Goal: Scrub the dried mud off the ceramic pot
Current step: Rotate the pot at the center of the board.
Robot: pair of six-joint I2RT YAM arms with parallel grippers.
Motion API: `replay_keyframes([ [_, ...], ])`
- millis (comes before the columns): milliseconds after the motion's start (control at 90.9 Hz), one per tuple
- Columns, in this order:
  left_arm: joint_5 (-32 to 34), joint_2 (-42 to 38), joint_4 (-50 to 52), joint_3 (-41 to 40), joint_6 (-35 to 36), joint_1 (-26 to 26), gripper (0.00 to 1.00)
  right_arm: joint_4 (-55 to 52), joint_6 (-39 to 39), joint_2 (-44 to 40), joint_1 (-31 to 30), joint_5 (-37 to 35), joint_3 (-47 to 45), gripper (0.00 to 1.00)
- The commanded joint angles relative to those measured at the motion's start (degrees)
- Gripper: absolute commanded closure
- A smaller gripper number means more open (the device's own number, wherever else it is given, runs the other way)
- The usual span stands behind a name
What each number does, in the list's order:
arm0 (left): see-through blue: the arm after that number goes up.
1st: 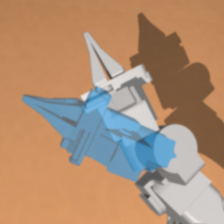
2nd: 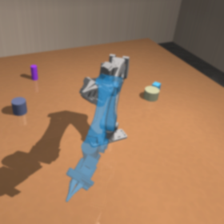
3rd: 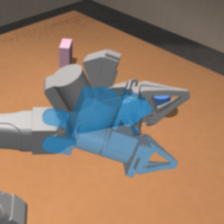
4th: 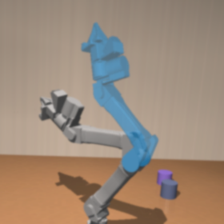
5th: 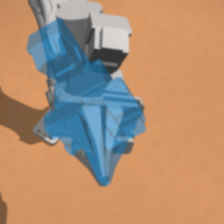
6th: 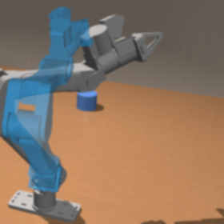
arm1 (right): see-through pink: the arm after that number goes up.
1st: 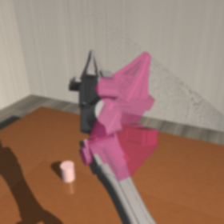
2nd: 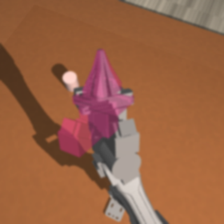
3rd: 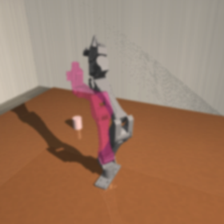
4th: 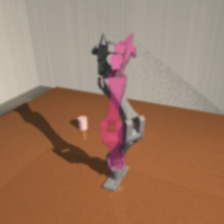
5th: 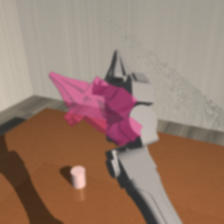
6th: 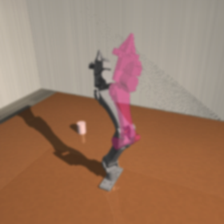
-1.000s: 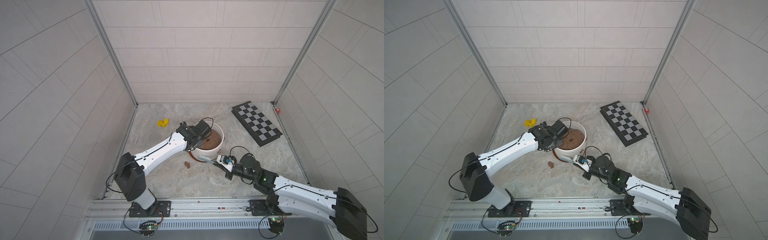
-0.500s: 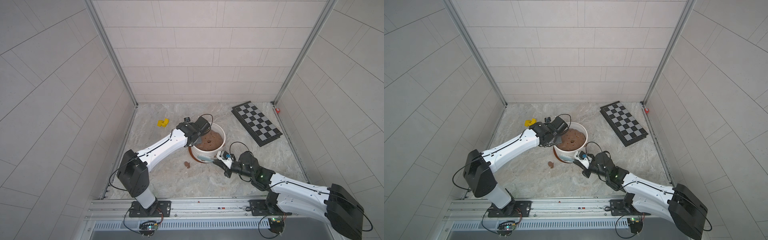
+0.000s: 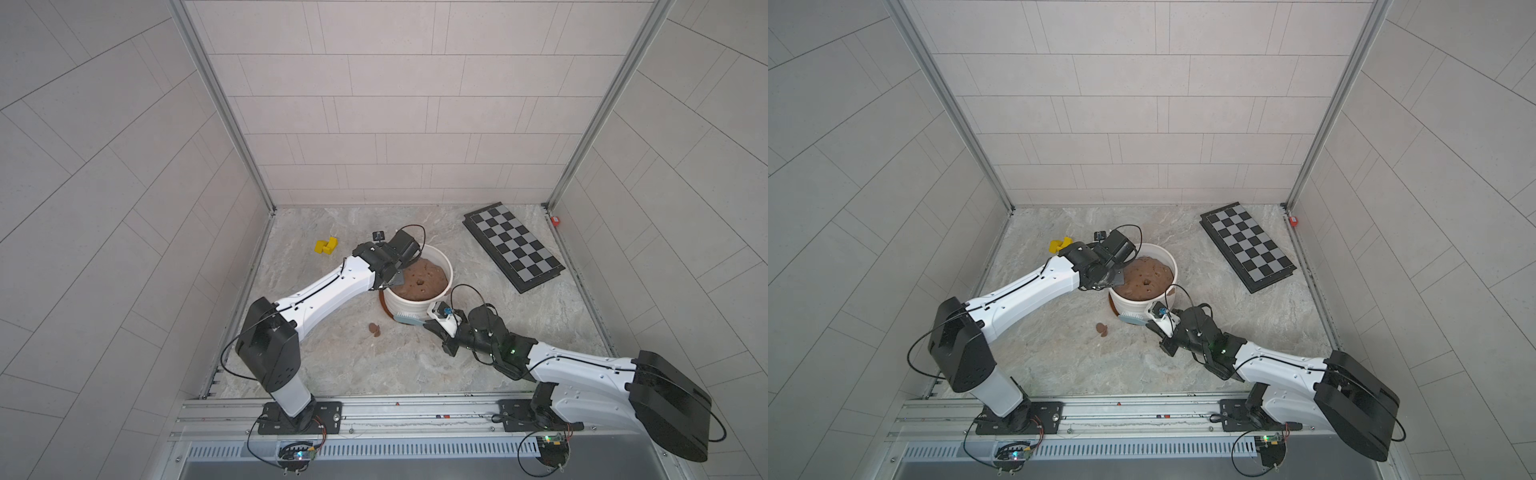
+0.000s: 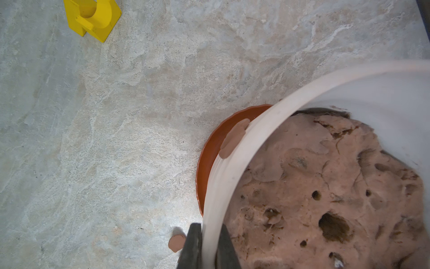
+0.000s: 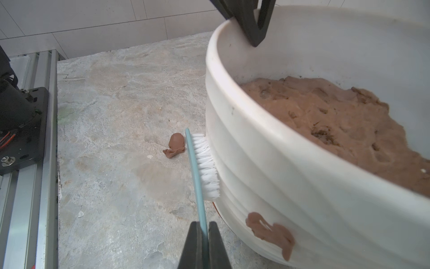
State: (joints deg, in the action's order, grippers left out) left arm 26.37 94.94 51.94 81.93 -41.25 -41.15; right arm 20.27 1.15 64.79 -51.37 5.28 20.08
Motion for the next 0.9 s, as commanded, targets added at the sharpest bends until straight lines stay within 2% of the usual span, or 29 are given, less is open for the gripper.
replay_keyframes([
  [0,-6.02,2.34,0.67,-2.06,3.93,-0.16,0.94,0.6,-2.29,0.96,0.09,-10.41,-1.11,1.0],
  [297,-6.1,1.39,-0.27,-2.71,5.34,1.33,0.94,1.33,-4.45,3.4,-3.94,-8.12,-1.57,1.0],
  [484,-6.38,1.17,-1.71,-3.26,6.39,1.77,0.93,6.5,-4.27,-0.45,-5.58,5.26,-4.0,1.0],
  [638,-6.34,1.62,-2.37,-3.04,8.06,2.05,0.92,2.87,-5.11,-2.09,-5.58,9.17,-2.83,1.0],
  [737,-5.87,2.31,-3.2,-2.94,10.41,2.12,0.91,6.12,-6.28,-3.74,-5.5,11.94,-3.93,1.0],
  [891,-5.39,3.19,-3.97,-2.12,17.08,2.31,0.9,5.41,-6.0,-7.27,-4.83,14.4,-3.71,1.0],
])
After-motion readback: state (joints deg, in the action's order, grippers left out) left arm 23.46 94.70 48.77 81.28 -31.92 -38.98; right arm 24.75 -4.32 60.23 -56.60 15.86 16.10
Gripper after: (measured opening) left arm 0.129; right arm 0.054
